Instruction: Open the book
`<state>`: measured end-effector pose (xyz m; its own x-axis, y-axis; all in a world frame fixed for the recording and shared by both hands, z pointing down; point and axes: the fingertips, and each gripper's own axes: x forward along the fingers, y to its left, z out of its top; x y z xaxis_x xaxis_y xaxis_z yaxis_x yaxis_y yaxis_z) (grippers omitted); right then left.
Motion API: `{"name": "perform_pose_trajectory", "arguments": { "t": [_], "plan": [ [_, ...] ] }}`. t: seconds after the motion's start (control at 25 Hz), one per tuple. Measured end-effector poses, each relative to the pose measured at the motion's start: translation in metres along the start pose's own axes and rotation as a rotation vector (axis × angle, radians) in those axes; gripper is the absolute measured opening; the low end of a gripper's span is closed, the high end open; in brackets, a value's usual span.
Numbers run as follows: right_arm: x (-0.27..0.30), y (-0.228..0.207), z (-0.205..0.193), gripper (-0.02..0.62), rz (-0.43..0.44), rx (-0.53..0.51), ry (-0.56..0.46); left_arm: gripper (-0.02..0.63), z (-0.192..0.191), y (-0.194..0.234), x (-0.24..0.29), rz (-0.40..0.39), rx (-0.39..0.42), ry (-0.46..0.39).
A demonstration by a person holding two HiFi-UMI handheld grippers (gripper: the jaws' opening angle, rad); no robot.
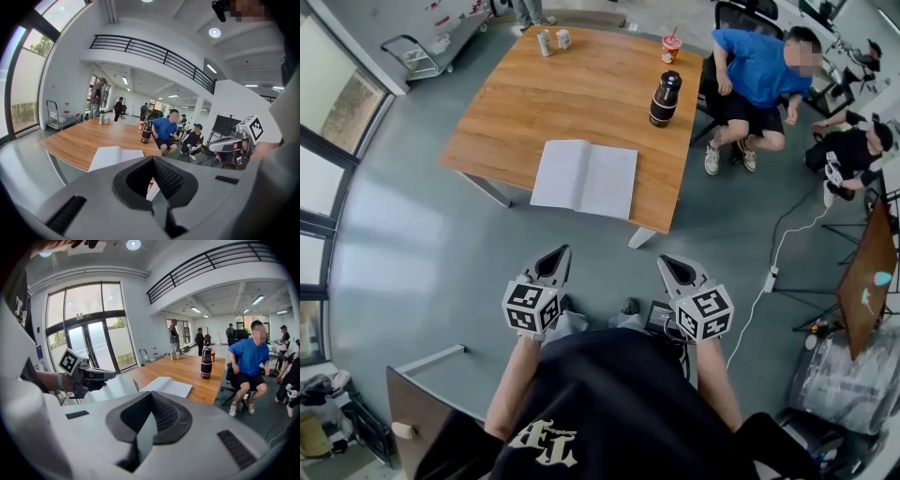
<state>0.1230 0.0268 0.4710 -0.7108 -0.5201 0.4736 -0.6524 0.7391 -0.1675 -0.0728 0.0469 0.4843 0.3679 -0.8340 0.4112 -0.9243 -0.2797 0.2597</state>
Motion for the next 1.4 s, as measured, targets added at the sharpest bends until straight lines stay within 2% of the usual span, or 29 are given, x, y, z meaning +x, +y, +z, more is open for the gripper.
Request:
{"name": "perform_pose_trajectory", "arguments": {
  "t": [0.44,1.4],
  "plan": [
    [0.017,0.027,0.007,-0.012,-0.046,0.002,-0.017,0.0,0.0,0.036,-0.026,-0.001,-0.004,-0.003],
    [0.009,0.021,0.007,-0.012,-0.071,0.004,-0.015,0.0,-0.002,0.028,-0.03,-0.02,-0.011,-0.011]
  ]
}}
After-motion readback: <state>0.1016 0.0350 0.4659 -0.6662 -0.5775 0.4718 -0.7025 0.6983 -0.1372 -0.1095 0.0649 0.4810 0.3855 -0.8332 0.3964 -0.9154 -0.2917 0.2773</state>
